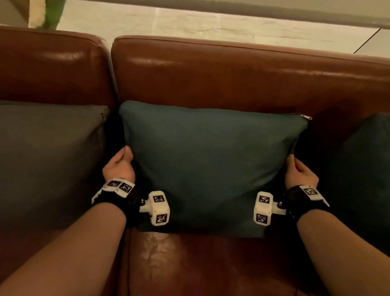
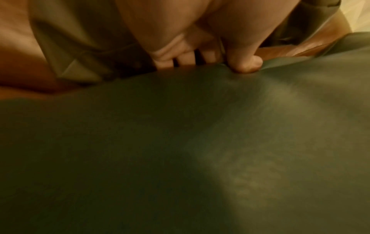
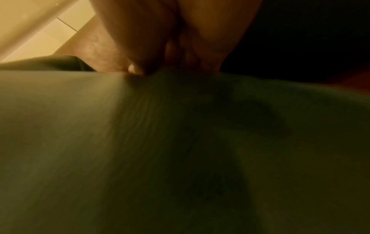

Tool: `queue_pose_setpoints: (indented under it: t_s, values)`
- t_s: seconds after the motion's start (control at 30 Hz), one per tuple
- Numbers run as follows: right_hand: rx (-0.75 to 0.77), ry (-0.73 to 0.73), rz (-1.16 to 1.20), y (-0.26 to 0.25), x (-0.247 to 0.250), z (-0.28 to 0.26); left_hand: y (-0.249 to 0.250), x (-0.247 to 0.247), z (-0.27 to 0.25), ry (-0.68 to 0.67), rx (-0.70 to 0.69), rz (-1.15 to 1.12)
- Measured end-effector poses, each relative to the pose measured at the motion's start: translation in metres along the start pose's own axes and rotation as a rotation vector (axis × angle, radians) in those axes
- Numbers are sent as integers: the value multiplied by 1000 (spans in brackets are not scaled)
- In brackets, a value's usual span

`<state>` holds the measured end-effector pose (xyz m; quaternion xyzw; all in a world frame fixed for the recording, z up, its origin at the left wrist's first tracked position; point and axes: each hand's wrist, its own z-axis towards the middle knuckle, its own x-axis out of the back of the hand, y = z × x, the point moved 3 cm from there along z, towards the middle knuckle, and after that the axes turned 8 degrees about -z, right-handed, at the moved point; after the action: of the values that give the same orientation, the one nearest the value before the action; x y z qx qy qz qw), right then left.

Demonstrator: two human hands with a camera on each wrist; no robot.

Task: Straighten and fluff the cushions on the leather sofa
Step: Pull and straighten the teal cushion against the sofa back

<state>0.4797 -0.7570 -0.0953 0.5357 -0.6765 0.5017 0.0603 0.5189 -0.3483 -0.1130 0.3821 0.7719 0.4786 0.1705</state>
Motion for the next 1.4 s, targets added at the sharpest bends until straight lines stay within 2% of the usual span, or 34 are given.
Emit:
queue_pose_setpoints:
  t_s: [0.1, 0.17, 0.23, 0.4, 0.47, 0.53, 0.6, 0.67, 0.7, 0.73, 0.8, 0.9, 0.97, 1.03, 1.1, 1.17, 1.3, 1.4]
  values:
    - [-18, -108, -54, 19, -2, -2, -26, 11, 8, -92, 52, 36]
    - [-57, -201, -77, 38, -6, -3, -43, 17, 5, -150, 195, 114]
    - [-94, -199, -30, 49, -9, -7, -51, 18, 3, -169, 265, 130]
    - [-9, 15, 15, 39, -12, -3, -39, 18, 9, 26, 119, 84]
    - [22, 7, 11, 39, -16, -5, -45, 17, 9, 23, 106, 57]
    - [-29, -53, -36, 50, -18, -6, -54, 24, 6, -5, 130, 78]
    - [-86, -115, -94, 68, -19, -5, -76, 35, 14, -42, 246, 111]
    - [-143, -198, -185, 89, -24, -7, -105, 50, 21, 14, 409, 179]
    - [-168, -235, -201, 96, -27, -9, -112, 55, 18, 47, 443, 220]
    - [-186, -254, -193, 100, -30, -11, -120, 58, 16, 24, 463, 287]
    - [-189, -212, -205, 103, -30, -10, -122, 57, 11, -99, 389, 420]
    - [-180, -61, -219, 100, -17, -5, -122, 70, 17, -44, 319, 425]
    - [-164, -22, -195, 103, -13, -8, -121, 76, 14, -19, 317, 440]
    - [-163, -53, -184, 112, -16, -13, -123, 77, 8, -47, 323, 525]
    - [-210, -149, -219, 128, -23, -20, -129, 77, 0, -110, 370, 614]
    - [-231, -188, -298, 140, -26, -21, -136, 78, -4, -128, 358, 616]
    - [-159, -39, -450, 137, -15, -19, -132, 90, 0, 60, 237, 579]
    - [-88, 6, -490, 130, -12, -30, -117, 86, -4, 50, 146, 664]
